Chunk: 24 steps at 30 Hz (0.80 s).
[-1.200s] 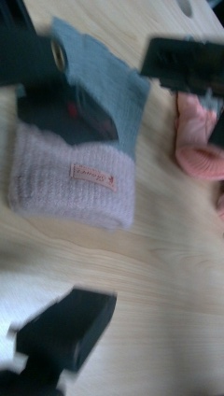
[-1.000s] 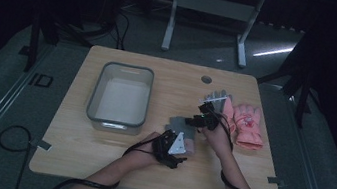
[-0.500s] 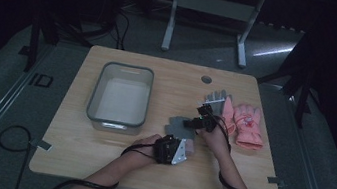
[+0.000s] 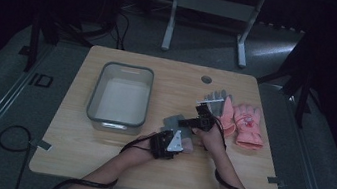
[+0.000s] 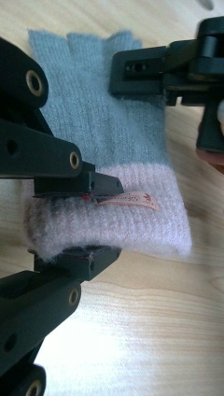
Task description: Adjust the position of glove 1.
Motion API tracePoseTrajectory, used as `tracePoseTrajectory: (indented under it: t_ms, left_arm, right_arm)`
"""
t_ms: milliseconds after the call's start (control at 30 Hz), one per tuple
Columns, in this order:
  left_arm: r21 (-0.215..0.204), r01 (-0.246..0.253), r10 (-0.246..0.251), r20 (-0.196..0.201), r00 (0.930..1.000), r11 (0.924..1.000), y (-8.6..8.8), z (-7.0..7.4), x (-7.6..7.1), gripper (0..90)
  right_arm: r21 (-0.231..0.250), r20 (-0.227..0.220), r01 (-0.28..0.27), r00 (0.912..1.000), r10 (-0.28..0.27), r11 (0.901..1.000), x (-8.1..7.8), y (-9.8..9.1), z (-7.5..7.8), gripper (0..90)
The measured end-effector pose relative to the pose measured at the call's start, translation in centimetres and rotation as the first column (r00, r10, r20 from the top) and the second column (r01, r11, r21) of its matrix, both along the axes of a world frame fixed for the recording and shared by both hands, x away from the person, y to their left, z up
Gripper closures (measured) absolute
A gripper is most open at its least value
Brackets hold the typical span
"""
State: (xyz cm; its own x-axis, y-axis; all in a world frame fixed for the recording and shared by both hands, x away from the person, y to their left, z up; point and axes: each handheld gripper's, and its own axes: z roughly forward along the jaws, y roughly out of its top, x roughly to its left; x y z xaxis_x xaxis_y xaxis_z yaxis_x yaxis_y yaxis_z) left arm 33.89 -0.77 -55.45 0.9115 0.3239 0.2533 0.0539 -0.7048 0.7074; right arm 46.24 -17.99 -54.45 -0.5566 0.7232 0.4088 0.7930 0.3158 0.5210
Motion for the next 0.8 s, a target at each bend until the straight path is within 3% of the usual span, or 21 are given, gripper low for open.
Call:
tracePoseTrajectory:
  t_ms: [100, 167, 567, 600, 800]
  left_arm:
    - [-0.015, 0.005, -0.006, -0.030, 0.9995, 0.9999, 0.5, 0.2, 0.2, 70.4]
    - [0.000, 0.011, -0.011, -0.034, 0.9994, 0.9999, 0.6, 0.6, 0.2, 70.5]
    - [0.047, 0.041, -0.041, 0.000, 0.9992, 0.9981, -0.1, 4.3, 0.4, 70.7]
    - [0.052, 0.052, -0.052, -0.001, 0.9986, 0.9973, 0.1, 5.4, 0.8, 70.7]
    - [0.050, 0.078, -0.078, -0.006, 0.9969, 0.9957, 0.7, 6.7, 1.5, 70.6]
  right_arm:
    - [0.027, 0.006, -0.016, 0.9999, 0.016, 0.9995, -0.1, -0.3, 0.5, 70.8]
    - [0.054, 0.013, -0.024, 0.9996, 0.024, 0.9983, -0.3, -0.6, 1.0, 71.2]
    - [0.050, 0.064, -0.021, 0.9978, 0.018, 0.9985, -0.8, -1.4, 3.6, 71.7]
    - [0.060, 0.080, -0.014, 0.9967, 0.010, 0.9981, -0.9, -1.6, 4.5, 71.8]
    - [0.052, 0.098, 0.002, 0.9952, -0.007, 0.9987, -0.7, -1.4, 5.4, 71.8]
